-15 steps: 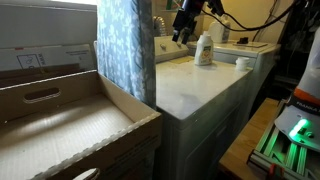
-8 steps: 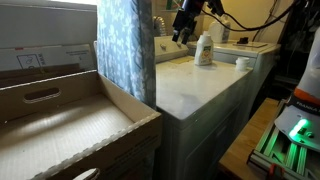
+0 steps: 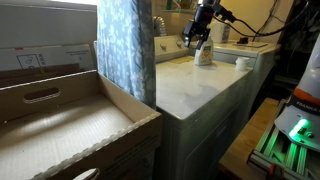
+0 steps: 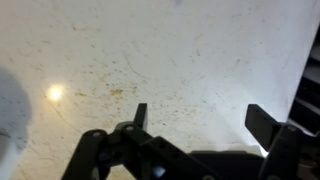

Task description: Flip the white lid, pick up the white lid and place it on the detergent the right way up

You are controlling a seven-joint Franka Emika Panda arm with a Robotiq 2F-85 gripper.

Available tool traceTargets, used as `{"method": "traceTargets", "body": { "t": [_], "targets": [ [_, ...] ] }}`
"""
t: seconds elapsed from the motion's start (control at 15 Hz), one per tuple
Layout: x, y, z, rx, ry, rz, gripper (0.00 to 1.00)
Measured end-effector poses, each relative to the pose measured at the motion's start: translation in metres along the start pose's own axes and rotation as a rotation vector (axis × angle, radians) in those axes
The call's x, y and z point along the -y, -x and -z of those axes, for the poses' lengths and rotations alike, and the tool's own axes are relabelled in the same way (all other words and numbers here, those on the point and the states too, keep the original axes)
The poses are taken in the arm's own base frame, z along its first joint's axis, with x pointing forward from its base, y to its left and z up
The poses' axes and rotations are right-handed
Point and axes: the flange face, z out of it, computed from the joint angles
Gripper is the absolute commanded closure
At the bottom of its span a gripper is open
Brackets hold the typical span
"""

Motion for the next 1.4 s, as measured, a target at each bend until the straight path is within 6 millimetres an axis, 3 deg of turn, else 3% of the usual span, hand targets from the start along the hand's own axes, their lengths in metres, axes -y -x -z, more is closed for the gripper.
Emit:
{"method": "traceTargets", "body": {
  "t": [0.27, 0.47, 0.93, 1.4],
  "targets": [
    [-0.077, 0.022, -0.012, 0.033, 0.078, -0.207, 0.0],
    [-0.128, 0.041, -0.01, 0.033, 0.123, -0.356, 0.0],
    [-0.141, 0.045, -0.009, 0.032, 0.133, -0.445, 0.0],
    [-0.219, 0.04, -0.003, 0.091, 0.161, -0.78, 0.0]
  ]
}}
